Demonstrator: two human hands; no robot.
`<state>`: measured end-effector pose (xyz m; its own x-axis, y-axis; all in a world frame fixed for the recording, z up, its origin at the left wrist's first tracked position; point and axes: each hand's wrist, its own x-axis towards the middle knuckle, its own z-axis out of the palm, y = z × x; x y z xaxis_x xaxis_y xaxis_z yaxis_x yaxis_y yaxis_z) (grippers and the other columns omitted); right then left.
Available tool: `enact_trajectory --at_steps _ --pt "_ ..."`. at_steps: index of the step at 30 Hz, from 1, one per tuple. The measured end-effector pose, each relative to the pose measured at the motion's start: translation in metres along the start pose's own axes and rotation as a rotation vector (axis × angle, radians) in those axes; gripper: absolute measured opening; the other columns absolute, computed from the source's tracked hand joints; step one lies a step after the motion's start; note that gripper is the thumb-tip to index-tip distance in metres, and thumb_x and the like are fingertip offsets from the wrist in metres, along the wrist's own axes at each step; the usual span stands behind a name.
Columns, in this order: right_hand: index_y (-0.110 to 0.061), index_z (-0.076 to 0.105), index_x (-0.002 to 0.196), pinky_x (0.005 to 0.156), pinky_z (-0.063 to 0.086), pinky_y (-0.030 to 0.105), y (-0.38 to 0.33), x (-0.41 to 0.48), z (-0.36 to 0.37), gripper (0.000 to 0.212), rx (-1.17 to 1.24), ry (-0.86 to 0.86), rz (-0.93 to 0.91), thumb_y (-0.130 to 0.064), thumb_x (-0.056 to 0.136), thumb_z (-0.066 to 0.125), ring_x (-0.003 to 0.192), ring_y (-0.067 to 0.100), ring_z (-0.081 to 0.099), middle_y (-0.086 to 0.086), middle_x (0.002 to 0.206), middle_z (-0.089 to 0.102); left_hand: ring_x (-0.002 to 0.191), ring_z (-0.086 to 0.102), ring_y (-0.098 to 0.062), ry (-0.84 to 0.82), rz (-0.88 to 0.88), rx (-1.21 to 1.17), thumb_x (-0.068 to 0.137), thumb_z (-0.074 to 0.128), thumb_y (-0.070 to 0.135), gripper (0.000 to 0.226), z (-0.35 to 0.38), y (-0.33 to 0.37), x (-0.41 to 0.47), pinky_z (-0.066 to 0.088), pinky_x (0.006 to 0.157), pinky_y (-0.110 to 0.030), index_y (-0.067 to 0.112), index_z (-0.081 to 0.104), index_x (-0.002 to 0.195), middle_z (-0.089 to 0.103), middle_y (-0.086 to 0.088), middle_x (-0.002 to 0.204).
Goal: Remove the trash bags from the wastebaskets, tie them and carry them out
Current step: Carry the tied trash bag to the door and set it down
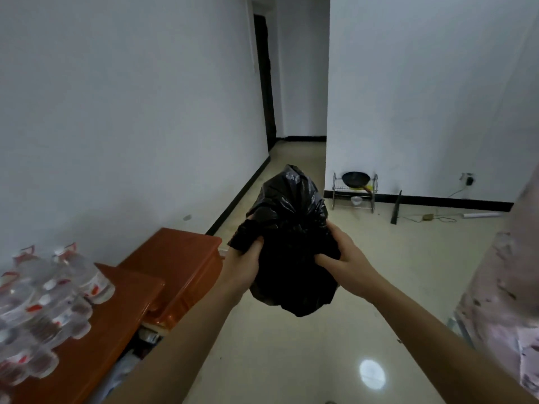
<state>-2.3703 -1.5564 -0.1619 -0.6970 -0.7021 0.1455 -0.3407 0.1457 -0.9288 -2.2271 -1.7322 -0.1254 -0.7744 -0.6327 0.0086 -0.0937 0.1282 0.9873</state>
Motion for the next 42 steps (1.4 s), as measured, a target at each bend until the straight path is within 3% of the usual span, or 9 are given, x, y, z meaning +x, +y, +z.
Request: enact_trajectory --at_steps 5,9,15,18,24,30,36,38,42 --pt "-0.048 0.033 0.148 0.109 0.046 0.046 0.042 0.172 -0.032 0.08 0.002 0.019 -0.013 -0.038 0.076 0.066 0.13 0.014 0.05 -0.006 0.138 0.051 0.108 0.065 -0.017 0.023 -0.01 0.003 0.099 0.053 0.041 0.027 0.028 0.006 0.178 0.05 0.099 -0.049 0.028 0.063 0.121 0.07 0.001 0.115" --pt "-0.044 0.033 0.149 0.107 0.047 0.044 0.043 0.312 -0.046 0.082 -0.014 -0.016 -0.014 -0.038 0.073 0.064 0.128 0.013 0.051 -0.005 0.137 0.05 0.102 0.064 -0.016 0.091 -0.056 -0.052 0.101 0.053 0.035 0.016 0.027 0.018 0.301 0.052 0.086 -0.042 0.031 0.062 0.113 0.069 0.003 0.11" --pt "-0.044 0.032 0.15 0.107 0.048 0.042 0.063 0.512 -0.032 0.082 -0.055 -0.096 -0.029 -0.039 0.074 0.064 0.129 0.013 0.051 -0.008 0.141 0.05 0.11 0.064 -0.018 0.152 -0.073 -0.098 0.099 0.055 0.037 0.033 0.0 0.007 0.495 0.053 0.095 -0.044 0.027 0.059 0.131 0.067 0.0 0.122" --pt "-0.036 0.033 0.152 0.101 0.05 0.026 0.074 0.606 -0.021 0.077 -0.056 -0.086 -0.064 -0.028 0.082 0.065 0.126 0.007 0.052 -0.007 0.141 0.051 0.104 0.064 -0.011 0.16 -0.031 -0.116 0.1 0.056 0.032 0.024 -0.013 0.0 0.585 0.051 0.079 -0.029 0.028 0.062 0.123 0.068 0.006 0.112" --pt "-0.024 0.035 0.153 0.086 0.042 0.001 0.092 0.793 0.003 0.073 -0.063 -0.045 -0.059 -0.012 0.089 0.065 0.12 0.004 0.052 -0.006 0.137 0.05 0.104 0.066 -0.01 0.129 -0.034 -0.146 0.099 0.058 0.034 0.012 -0.047 -0.004 0.785 0.051 0.086 -0.032 0.038 0.065 0.108 0.071 0.009 0.11" --pt "-0.031 0.036 0.152 0.108 0.047 0.038 0.126 0.964 -0.01 0.076 -0.012 0.005 0.008 -0.029 0.081 0.064 0.125 0.003 0.053 -0.01 0.138 0.053 0.105 0.065 -0.01 0.053 -0.046 -0.121 0.099 0.057 0.034 0.019 -0.045 0.002 0.972 0.051 0.088 -0.031 0.036 0.063 0.117 0.069 0.01 0.113" --pt "-0.039 0.036 0.15 0.11 0.045 0.044 0.2 1.136 -0.037 0.079 -0.04 0.031 0.018 -0.044 0.077 0.065 0.13 0.01 0.05 -0.008 0.139 0.051 0.112 0.062 -0.01 -0.001 -0.036 -0.069 0.101 0.055 0.031 0.027 -0.015 -0.024 1.163 0.05 0.096 -0.033 0.04 0.059 0.126 0.067 0.009 0.12" --pt "-0.043 0.037 0.148 0.109 0.045 0.045 0.23 1.207 -0.055 0.078 -0.03 0.038 0.018 -0.046 0.077 0.068 0.13 0.012 0.051 -0.006 0.139 0.052 0.111 0.061 -0.006 -0.033 -0.002 -0.061 0.102 0.053 0.029 0.027 0.001 -0.024 1.238 0.049 0.092 -0.027 0.044 0.056 0.125 0.066 0.011 0.12" --pt "-0.04 0.039 0.148 0.109 0.046 0.045 0.251 1.336 -0.088 0.079 -0.023 0.035 0.031 -0.048 0.074 0.068 0.13 0.014 0.051 -0.004 0.14 0.051 0.103 0.06 -0.005 -0.001 -0.048 -0.054 0.101 0.054 0.03 0.033 0.019 -0.011 1.359 0.045 0.08 -0.02 0.029 0.054 0.134 0.062 0.014 0.11"
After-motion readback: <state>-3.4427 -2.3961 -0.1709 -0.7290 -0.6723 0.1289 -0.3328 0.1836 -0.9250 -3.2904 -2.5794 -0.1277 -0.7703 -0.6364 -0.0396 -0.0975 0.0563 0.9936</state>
